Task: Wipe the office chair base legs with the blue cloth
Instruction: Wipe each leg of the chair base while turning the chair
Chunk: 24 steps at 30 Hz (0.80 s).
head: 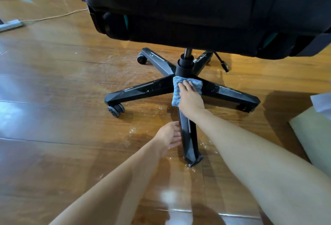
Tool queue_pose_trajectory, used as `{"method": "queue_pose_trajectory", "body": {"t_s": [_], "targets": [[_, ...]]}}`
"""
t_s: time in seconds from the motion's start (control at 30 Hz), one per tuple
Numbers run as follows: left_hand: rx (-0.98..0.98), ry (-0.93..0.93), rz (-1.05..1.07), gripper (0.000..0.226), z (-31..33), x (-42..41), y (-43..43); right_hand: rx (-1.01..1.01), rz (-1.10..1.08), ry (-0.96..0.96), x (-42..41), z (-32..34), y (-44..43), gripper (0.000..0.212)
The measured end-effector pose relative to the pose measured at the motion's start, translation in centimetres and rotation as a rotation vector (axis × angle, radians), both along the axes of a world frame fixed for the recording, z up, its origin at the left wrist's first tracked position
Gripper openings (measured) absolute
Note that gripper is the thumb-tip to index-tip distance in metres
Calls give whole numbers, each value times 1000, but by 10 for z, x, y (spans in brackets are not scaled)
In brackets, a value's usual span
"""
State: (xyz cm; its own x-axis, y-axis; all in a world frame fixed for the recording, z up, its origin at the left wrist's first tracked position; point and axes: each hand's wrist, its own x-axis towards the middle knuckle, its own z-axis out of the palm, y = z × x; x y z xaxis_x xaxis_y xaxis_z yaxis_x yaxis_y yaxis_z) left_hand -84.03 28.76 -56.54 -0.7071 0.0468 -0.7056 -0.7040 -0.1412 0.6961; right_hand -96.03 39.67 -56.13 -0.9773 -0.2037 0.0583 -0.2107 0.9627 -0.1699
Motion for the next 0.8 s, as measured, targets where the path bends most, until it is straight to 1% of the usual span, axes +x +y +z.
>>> {"method": "queue_pose_trajectory", "body": {"t_s": [0.07,0.1,0.2,0.27,0.33,0.4,0.47,0.57,0.7,0.8], "targets": [[29,-2,-10,48,-3,2,2,38,36,13,-2,1,2,82],[42,-2,-8,48,-3,1,2,30,49,23,0,3,3,79],[55,-3,11,46,-3,-3,0,-41,82,66,13,6,13,62],[63,-5,46,43,-1,-8,0,-109,85,71,26,2,18,55],[36,-16,96,37,-2,-12,2,-161,73,58,35,-4,20,57],[-2,-22,136,34,-4,-13,5,-172,52,45,27,-5,19,61],[-18,-30,153,35,-6,-11,6,-135,60,-1,10,-1,16,65],[-4,-43,124,34,-4,-8,6,-100,65,-69,-12,8,20,65],[7,-68,80,25,-4,1,-7,-14,84,-53,-5,7,20,65],[-48,-41,152,21,-7,-2,-10,19,140,-7,11,4,25,61]]}}
